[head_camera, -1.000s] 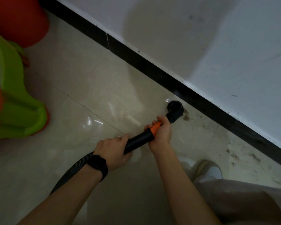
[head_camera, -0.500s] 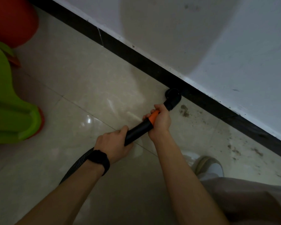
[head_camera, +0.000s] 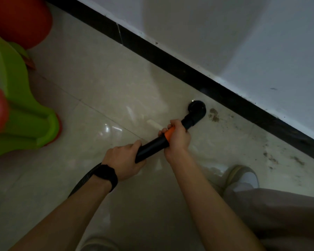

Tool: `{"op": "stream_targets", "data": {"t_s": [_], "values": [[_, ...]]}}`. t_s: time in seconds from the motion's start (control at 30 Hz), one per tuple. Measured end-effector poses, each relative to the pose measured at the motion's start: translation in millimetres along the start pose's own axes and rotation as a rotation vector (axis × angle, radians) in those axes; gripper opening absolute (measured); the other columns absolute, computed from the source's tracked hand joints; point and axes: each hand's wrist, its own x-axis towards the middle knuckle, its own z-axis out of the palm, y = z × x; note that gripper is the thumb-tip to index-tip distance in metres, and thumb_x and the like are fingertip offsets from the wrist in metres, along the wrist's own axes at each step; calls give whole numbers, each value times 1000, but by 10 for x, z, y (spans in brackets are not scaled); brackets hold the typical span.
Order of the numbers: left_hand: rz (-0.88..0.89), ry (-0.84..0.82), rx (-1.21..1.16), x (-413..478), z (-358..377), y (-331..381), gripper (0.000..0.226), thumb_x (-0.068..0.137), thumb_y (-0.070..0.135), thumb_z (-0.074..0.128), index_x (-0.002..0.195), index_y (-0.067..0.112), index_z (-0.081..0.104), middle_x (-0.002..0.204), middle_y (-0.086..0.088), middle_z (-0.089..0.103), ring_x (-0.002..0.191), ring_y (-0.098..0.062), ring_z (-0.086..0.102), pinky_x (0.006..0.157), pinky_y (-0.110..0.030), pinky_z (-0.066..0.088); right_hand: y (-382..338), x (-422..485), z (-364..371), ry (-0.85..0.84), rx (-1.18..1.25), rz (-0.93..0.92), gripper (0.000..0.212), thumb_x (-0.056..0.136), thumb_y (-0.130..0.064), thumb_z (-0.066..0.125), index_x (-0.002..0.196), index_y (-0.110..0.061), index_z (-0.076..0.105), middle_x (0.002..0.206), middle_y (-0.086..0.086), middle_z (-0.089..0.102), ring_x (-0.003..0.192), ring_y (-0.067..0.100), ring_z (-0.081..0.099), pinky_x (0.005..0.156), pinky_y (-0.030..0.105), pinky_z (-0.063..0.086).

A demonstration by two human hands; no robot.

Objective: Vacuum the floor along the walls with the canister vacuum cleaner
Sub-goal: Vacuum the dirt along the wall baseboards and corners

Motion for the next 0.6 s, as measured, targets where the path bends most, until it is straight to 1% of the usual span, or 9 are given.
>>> {"op": "stream_targets", "data": {"t_s": [0.13, 0.3, 0.43, 0.6], "values": [[104, -31, 21, -81, 119, -76, 34, 89, 60, 52, 104, 30, 43, 96, 9, 65, 78, -22, 64, 61, -28, 34, 162, -71, -258, 105, 11, -49, 19, 91, 4, 61, 101, -7, 50, 62, 6, 52, 42, 16, 51, 46, 28, 49], [215, -60, 19, -97, 255, 18, 38, 85, 57, 51, 108, 26, 49, 96, 5, 66, 78, -24, 64, 61, -29, 34, 171, -104, -506, 212, 36, -84, 17, 92, 0, 62, 100, -8, 50, 64, 7, 52, 42, 17, 51, 47, 30, 49], [247, -38, 28, -41, 266, 145, 40, 85, 57, 50, 109, 25, 51, 95, 4, 68, 76, -26, 65, 60, -29, 32, 41, -90, -567, 217, 83, -71, 15, 93, -7, 65, 100, -9, 51, 62, 6, 53, 43, 18, 49, 47, 30, 46], [194, -48, 69, 30, 166, 249, 39, 90, 56, 50, 115, 26, 47, 105, 5, 66, 86, -27, 65, 64, -30, 32, -60, -50, -488, 178, 56, -67, 19, 92, -10, 66, 103, -10, 51, 58, 5, 52, 45, 20, 49, 47, 29, 46]]}}
